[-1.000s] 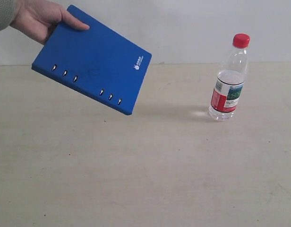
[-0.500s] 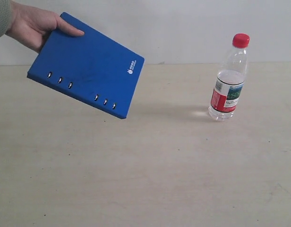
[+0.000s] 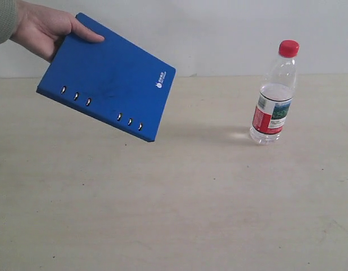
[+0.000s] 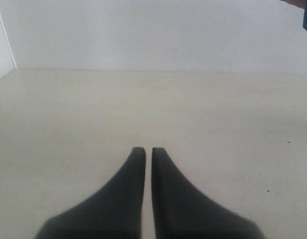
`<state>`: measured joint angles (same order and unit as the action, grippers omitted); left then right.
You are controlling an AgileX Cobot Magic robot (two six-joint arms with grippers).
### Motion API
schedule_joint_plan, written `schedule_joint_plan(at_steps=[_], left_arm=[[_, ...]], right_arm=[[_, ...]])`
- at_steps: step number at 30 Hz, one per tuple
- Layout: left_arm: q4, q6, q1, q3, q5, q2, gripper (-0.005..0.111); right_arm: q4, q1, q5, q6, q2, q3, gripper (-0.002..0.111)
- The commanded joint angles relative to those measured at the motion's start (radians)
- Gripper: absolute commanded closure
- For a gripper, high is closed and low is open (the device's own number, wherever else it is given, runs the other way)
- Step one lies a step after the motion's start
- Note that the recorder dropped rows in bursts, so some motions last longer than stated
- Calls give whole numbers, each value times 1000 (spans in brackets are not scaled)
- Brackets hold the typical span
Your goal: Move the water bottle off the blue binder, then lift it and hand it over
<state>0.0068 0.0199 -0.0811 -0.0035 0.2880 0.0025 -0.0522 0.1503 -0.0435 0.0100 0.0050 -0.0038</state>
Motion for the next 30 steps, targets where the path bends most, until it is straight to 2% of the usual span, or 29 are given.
schedule_joint_plan(at_steps=[1,7,12,30], left_arm=[[-7,5,5,3,1,-3,102],[-7,5,5,3,1,-3,102],[-7,5,5,3,1,-3,102],[-7,5,5,3,1,-3,102]], right_arm=[[-10,-40,163,99,-5,4,109],[-9,-126,282,118,-5,4,109],[-9,-126,332,-17,-5,4,109],[-21,-126,374,-10,-5,4,109]])
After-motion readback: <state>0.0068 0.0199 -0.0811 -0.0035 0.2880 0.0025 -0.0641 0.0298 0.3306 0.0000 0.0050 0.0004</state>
